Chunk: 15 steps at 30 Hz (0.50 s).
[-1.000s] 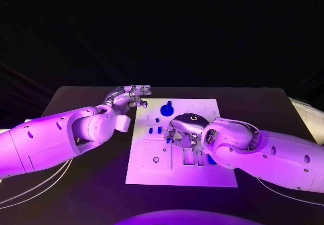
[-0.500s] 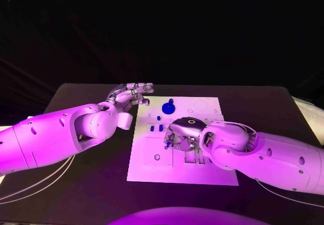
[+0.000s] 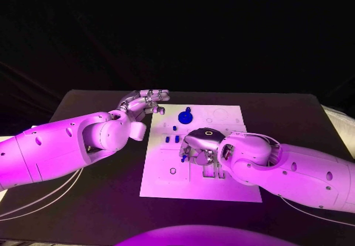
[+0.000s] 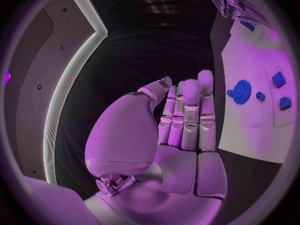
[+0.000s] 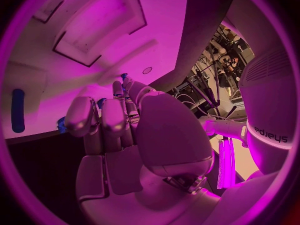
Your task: Assemble the parts on the task board
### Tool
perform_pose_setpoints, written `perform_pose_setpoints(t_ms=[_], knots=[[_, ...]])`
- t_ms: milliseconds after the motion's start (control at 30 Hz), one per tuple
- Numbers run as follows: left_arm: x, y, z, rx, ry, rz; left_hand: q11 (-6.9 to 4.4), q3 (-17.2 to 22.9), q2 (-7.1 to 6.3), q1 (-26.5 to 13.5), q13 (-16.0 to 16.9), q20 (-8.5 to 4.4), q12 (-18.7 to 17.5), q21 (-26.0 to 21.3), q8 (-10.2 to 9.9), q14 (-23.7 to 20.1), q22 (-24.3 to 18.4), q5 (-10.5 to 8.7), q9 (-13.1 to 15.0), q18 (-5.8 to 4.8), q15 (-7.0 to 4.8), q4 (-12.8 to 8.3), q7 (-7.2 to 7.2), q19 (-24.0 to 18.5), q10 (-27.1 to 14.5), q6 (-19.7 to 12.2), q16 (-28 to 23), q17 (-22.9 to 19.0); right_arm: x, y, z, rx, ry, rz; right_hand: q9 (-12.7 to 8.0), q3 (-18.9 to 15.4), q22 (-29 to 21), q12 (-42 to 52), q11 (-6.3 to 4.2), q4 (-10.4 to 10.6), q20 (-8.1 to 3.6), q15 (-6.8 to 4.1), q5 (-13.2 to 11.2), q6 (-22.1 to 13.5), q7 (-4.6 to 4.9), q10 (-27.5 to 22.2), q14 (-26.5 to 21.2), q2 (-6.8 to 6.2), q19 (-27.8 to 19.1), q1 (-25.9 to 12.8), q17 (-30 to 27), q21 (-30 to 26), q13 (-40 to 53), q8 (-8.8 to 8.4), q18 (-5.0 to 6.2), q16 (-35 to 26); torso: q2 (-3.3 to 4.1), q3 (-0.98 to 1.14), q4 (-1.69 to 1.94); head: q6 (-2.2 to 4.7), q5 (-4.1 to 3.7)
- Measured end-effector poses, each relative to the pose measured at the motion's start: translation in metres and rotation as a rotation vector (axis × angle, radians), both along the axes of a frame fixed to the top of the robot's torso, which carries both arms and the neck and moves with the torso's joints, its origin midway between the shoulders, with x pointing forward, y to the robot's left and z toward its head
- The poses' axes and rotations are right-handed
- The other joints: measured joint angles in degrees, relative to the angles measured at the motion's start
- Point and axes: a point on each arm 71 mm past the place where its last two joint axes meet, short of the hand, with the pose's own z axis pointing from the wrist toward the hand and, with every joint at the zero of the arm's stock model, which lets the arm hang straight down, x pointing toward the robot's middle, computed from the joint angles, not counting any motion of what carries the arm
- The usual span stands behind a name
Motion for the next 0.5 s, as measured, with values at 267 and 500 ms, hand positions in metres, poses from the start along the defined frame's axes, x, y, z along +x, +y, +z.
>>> perform_pose_setpoints(t_ms=[267, 500], knots=[[-0.0001, -0.0002, -0.0001, 0.0, 0.002, -0.003, 0.0, 0.0, 0.0, 0.0, 0.0, 0.0, 0.0, 0.0, 0.0, 0.0, 0.0, 0.0, 0.0, 0.0, 0.0, 0.0, 0.0, 0.0, 0.0, 0.0, 0.0, 0.0, -0.0001, 0.0047, -0.0031, -0.02, -0.012, 0.011, 0.0, 0.0, 0.0, 0.0, 0.0, 0.0, 0.0, 0.0, 0.0, 0.0, 0.07, 0.0, 0.0, 0.0, 0.0, 0.0, 0.0, 0.0, 0.0, 0.28, 0.0, 0.0, 0.0, 0.02, 0.03, -0.03, 0.08], [-0.0002, -0.0003, -0.0002, -0.001, 0.003, -0.005, 0.0, 0.0, 0.0, 0.0, 0.0, 0.0, 0.0, 0.0, 0.0, 0.0, 0.0, 0.0, 0.0, 0.0, 0.0, 0.0, 0.0, 0.0, 0.0, 0.0, 0.0, 0.0, -0.0009, 0.0077, -0.0033, -0.036, -0.02, 0.022, 0.0, 0.0, 0.0, 0.0, 0.1, 0.0, 0.0, 0.0, 0.0, 0.2, -0.05, 0.1, 0.0, -0.33, 0.0, -0.3, 0.1, 0.0, 0.0, 0.28, 0.0, 0.0, 0.02, 0.02, 0.01, -0.13, 0.12]])
